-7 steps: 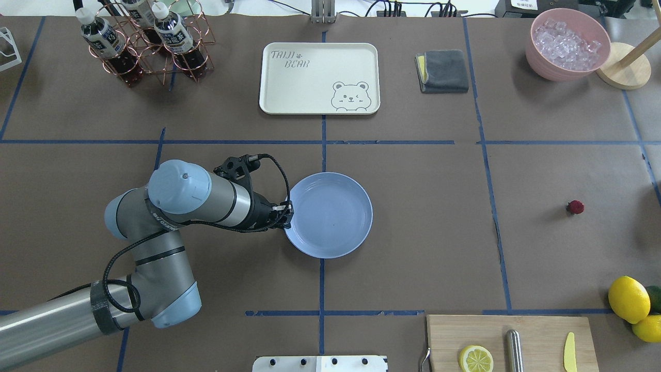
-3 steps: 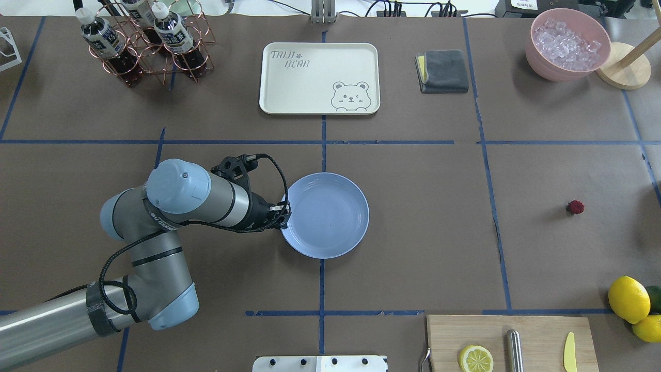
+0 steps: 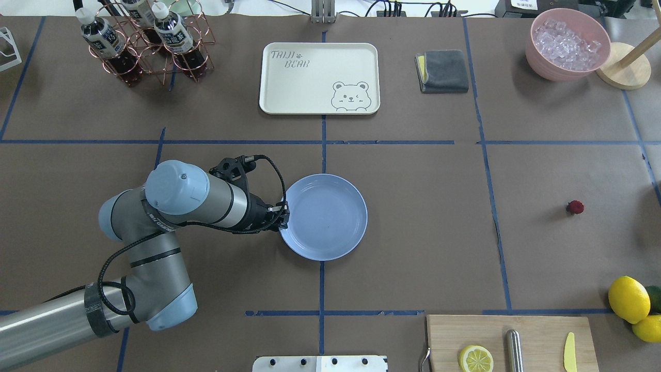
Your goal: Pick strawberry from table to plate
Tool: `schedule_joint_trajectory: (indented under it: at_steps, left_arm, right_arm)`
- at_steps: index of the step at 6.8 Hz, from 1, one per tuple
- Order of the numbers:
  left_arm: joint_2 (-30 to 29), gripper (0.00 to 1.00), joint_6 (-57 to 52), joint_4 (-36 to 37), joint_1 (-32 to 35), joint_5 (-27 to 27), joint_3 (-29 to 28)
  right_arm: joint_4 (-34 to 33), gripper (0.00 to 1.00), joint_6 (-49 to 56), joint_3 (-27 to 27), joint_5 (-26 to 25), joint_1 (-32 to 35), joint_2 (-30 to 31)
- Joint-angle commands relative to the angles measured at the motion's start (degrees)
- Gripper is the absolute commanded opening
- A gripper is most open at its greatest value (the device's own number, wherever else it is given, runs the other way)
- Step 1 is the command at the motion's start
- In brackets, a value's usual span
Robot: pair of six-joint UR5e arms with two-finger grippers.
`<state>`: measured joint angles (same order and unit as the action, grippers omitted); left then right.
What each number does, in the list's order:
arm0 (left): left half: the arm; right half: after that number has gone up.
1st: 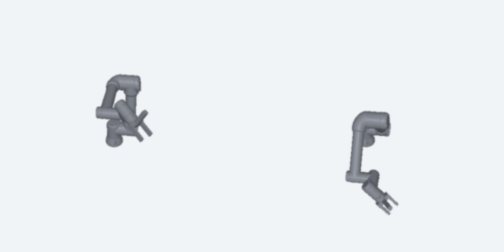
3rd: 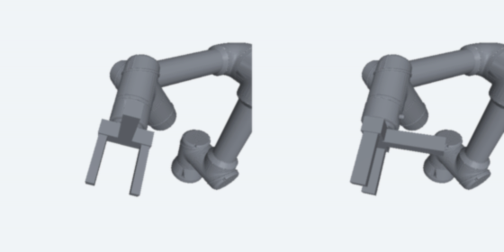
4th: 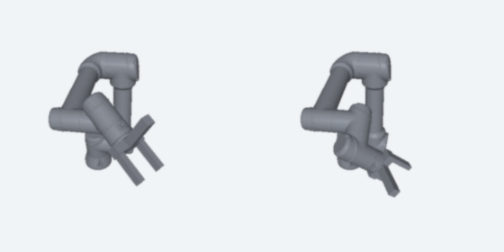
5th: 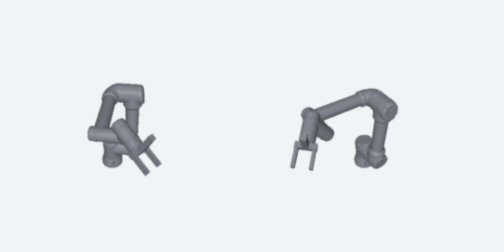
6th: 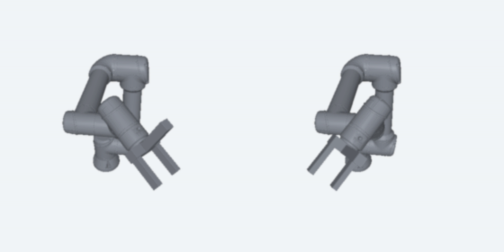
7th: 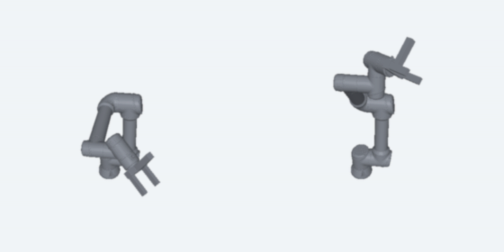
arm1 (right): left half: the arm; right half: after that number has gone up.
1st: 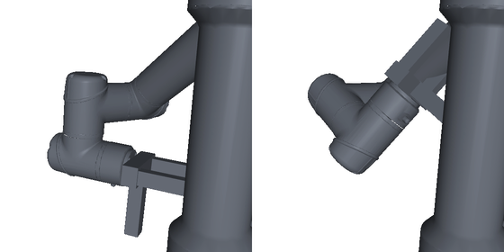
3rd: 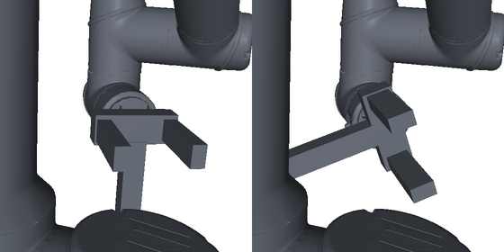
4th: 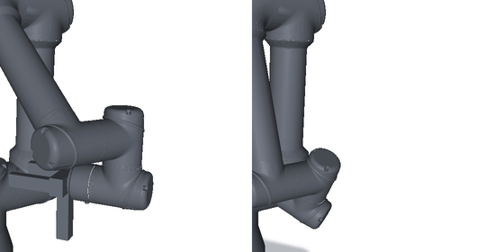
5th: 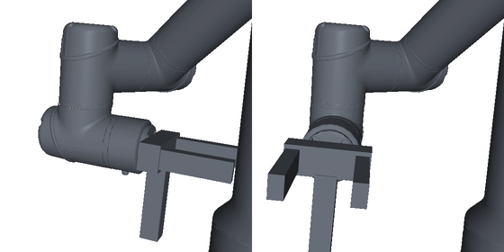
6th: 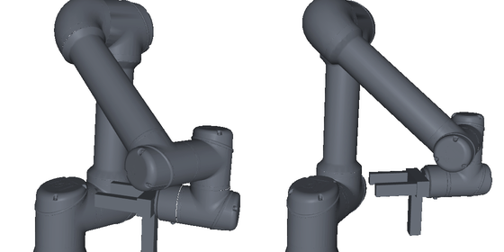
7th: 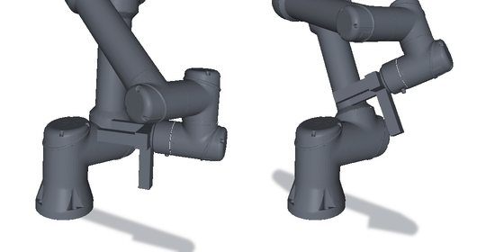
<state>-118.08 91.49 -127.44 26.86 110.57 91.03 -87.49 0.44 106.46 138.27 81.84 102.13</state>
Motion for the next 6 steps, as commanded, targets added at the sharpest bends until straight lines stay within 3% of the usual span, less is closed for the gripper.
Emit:
schedule_joint_trajectory:
  at_steps: [1, 2, 3, 6]
  left_arm:
    - [0.92, 0.44, 0.0, 0.0, 0.38, 0.08, 3.42]
    - [2.06, 0.44, 0.0, 0.09, 1.77, 0.25, 7.8]
    - [2.68, 0.46, 0.0, 2.7, 2.4, 0.34, 10.72]
    - [2.95, 0.49, -0.18, 5.1, 3.55, 0.43, 13.03]
  right_arm:
    - [0.04, 1.0, 0.0, 0.15, 0.15, -1.75, -0.09]
    - [2.04, 1.0, -2.18, -0.02, 0.59, -3.86, -0.09]
    - [8.41, 1.0, -14.73, -0.11, 0.25, -8.57, -0.09]
    - [32.75, 1.0, -45.8, -5.45, -11.06, -24.49, -0.35]
